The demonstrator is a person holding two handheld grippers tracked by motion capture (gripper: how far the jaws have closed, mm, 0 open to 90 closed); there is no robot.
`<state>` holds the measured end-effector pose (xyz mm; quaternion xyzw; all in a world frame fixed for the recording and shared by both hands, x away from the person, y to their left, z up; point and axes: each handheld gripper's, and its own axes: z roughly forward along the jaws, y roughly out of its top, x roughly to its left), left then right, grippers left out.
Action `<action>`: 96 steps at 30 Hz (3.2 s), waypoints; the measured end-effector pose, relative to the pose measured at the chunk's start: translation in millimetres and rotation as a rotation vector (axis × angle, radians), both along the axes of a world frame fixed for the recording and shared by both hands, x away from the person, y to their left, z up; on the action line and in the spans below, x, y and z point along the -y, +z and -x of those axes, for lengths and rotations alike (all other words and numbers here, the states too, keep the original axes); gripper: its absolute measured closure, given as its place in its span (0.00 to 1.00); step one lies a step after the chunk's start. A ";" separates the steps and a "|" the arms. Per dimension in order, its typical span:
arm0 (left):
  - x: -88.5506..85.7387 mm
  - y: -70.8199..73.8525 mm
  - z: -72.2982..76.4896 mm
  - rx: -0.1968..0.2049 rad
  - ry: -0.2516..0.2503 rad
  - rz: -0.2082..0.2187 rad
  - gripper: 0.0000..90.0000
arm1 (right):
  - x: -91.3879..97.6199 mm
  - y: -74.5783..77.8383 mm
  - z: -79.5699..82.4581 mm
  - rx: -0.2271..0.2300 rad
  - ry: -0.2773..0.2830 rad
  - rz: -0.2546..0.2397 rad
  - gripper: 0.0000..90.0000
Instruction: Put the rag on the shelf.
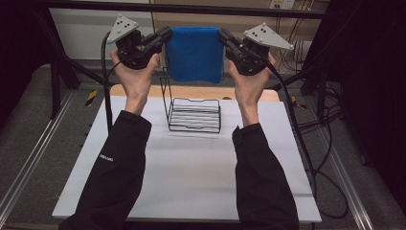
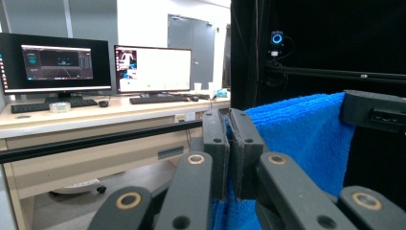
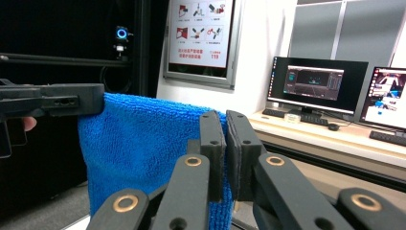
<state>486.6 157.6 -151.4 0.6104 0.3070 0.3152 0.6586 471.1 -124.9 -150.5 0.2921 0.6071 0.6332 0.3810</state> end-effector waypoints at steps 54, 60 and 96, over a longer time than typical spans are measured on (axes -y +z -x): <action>-8.3 -59.5 -18.7 -0.040 -0.028 -0.112 0.96 | 0.4 -47.9 -23.9 -0.152 0.045 0.107 0.96; -10.4 -63.8 -12.5 -0.054 -0.046 -0.125 0.96 | 2.0 -50.7 -17.1 -0.171 0.067 0.129 0.96; -23.0 -59.2 2.7 -0.236 -0.100 -0.170 0.81 | 8.0 -72.3 -2.6 -0.289 0.140 0.228 0.95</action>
